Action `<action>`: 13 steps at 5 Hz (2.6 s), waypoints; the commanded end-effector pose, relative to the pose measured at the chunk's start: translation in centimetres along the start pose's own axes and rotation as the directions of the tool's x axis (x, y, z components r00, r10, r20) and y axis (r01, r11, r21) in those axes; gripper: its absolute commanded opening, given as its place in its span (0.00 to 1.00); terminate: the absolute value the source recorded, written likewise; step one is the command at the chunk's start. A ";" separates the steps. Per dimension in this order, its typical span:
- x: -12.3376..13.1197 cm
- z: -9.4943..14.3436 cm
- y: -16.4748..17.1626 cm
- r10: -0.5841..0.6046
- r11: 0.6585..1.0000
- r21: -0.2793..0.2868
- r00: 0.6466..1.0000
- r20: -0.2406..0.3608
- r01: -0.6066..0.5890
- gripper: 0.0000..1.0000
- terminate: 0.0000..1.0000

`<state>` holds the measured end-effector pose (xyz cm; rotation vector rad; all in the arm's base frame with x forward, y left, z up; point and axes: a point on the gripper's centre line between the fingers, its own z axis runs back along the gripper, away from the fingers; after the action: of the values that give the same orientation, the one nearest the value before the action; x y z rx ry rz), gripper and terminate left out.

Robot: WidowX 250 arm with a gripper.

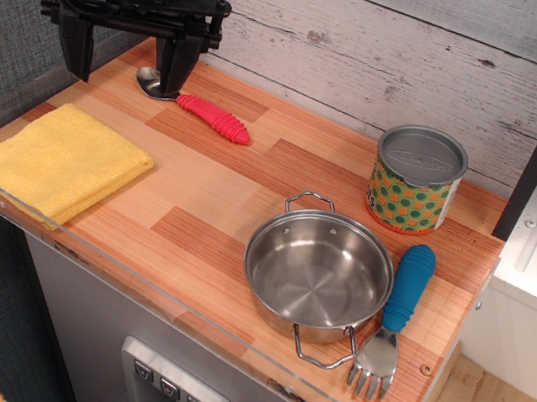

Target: Move pot to the left on top of yellow cloth

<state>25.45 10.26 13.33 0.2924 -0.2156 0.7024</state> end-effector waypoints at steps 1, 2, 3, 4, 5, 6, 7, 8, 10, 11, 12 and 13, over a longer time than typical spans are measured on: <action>0.0 0.0 0.0 0.000 1.000 0.000 1.000 0.000 0.000 1.00 0.00; -2.4 -0.2 -1.7 -0.002 0.996 -0.086 1.000 -0.002 0.002 1.00 0.00; -4.6 -0.2 -3.7 -0.096 0.987 -0.132 0.995 -0.026 0.092 1.00 0.00; -7.0 -0.5 -5.8 -0.170 0.966 -0.203 0.985 -0.034 0.160 1.00 0.00; -9.0 -1.5 -7.7 -0.168 0.953 -0.257 0.986 -0.006 0.161 1.00 0.00; -10.0 -2.6 -8.9 -0.189 0.942 -0.283 0.982 0.000 0.181 1.00 0.00; -10.4 -4.3 -9.8 -0.192 0.946 -0.268 0.981 -0.009 0.183 1.00 0.00; -10.4 -5.8 -10.4 -0.190 0.951 -0.253 0.981 -0.027 0.177 1.00 0.00; -10.4 -7.5 -9.8 -0.148 0.953 -0.277 0.987 -0.060 0.126 0.00 0.00; -9.9 -7.2 -9.2 -0.139 0.949 -0.293 0.989 -0.060 0.115 0.00 0.00; -9.2 -6.8 -8.2 -0.113 0.943 -0.320 0.992 -0.059 0.088 0.00 0.00; -8.7 -6.4 -8.0 -0.103 0.944 -0.319 0.993 -0.056 0.080 0.00 0.00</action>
<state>24.42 1.20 2.11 -0.0176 -0.1906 0.5698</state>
